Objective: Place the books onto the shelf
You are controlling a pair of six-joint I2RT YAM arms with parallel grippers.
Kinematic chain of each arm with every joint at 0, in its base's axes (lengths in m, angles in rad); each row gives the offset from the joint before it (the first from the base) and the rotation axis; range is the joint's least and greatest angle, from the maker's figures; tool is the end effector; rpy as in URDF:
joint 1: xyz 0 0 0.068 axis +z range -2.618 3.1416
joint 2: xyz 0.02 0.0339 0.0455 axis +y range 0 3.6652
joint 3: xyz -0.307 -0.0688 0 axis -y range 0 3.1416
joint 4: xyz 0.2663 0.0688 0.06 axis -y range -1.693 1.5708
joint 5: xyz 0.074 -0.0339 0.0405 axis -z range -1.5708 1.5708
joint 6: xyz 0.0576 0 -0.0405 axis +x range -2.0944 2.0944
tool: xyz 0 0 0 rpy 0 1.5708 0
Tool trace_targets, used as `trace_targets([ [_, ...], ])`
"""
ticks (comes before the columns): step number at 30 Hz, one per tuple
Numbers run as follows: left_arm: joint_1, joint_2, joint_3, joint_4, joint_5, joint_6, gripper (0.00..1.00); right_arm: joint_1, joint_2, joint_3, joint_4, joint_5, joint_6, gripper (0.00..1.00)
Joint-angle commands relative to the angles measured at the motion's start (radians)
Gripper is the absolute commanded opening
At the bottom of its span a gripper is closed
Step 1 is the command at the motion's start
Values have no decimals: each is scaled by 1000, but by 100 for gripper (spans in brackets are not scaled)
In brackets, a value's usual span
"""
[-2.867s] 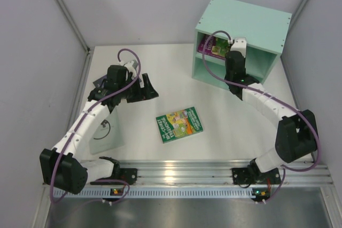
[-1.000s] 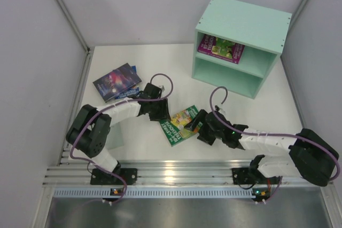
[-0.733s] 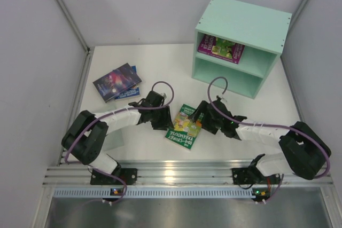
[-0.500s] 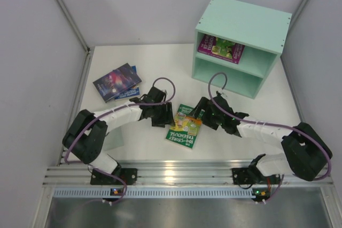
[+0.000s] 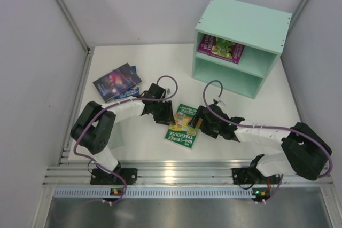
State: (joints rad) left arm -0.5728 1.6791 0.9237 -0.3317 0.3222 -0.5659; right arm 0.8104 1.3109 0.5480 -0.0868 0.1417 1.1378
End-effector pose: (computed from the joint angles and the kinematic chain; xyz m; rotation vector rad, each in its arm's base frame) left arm 0.2826 -0.2039 0.1659 0.1223 2.8078 -0.7578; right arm 0.1862 0.1839 0.1711 0.4806 2.4929 0.6903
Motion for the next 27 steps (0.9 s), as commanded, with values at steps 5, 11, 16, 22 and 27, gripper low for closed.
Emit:
trace_targets([
  [5, 118, 33, -54, 16, 0, 50, 22, 35, 24, 56, -28, 64, 14, 94],
  [11, 154, 74, -80, 43, 54, 31, 0, 35, 18, 9, 37, 75, 79, 95],
  [16, 162, 113, -95, 46, 51, 23, 0, 38, 22, -5, 105, 79, 91, 95],
  [22, 194, 134, -123, 63, 55, -3, 0, 35, 44, -49, 223, 30, 118, 95],
  [27, 248, 180, -125, 59, 71, -12, 0, 36, 67, -62, 271, 15, 128, 95],
])
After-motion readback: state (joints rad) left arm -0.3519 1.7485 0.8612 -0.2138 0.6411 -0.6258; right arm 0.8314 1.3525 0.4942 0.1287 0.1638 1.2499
